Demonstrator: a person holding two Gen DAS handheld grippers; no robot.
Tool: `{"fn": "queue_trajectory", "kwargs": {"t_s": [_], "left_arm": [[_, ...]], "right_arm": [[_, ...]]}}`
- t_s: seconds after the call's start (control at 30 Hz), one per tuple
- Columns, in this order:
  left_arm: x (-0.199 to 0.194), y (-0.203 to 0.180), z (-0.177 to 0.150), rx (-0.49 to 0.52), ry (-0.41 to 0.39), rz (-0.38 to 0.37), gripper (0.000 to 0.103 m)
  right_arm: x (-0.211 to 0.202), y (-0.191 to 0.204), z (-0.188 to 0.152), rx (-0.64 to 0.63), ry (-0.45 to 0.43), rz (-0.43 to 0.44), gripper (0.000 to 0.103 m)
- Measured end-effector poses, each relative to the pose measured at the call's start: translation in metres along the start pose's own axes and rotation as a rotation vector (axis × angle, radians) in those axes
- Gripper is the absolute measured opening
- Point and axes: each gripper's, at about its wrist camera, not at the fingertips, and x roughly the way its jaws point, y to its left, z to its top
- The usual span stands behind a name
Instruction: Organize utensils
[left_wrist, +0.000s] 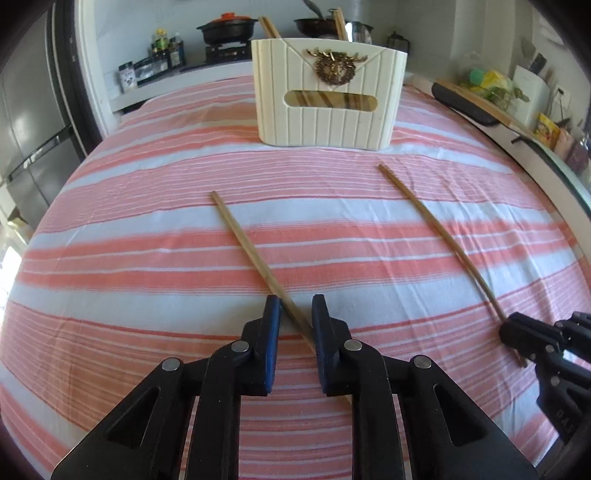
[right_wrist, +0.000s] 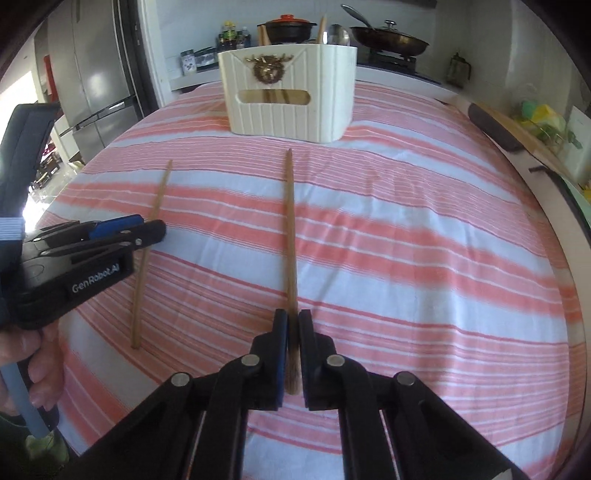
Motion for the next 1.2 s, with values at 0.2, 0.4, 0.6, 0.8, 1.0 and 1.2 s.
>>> {"fn": "queue_trajectory", "kwargs": {"t_s": [0.2,0.4,0.6,0.8,1.0,1.2], "left_arm": [[-0.016,0.014,-0.015,0.142,0.023,-0.060,0.014],[-0.025,0.045,-0.026,0.225,0.049,-0.081,0.016],[-0.026,0.063,-0.030,0.149,0.040,-0.079,0.067],[-0.022,0.064,-0.035,0.076,0.036,-0.061,0.084],[-0.018,0.067,-0.036,0.051,0.038,-0.035,0.095],[-0.017,0.068,-0.036,0.038,0.040,-0.021,0.099]], "right_arm": [[-0.016,-0.008,-0.020,0.040,0.021,-0.032,0.006],[-0.025,-0.005,-0.031,0.062,0.034,-0.041,0.007],[-0.025,0.000,-0.032,0.084,0.008,-0.048,0.044],[-0.019,0.007,-0.031,0.034,-0.007,-0.076,0.045],[-0.016,0.006,-0.031,0.032,-0.029,-0.071,0.049],[-0.016,0.008,-0.034,0.030,-0.048,-0.085,0.049]]}}
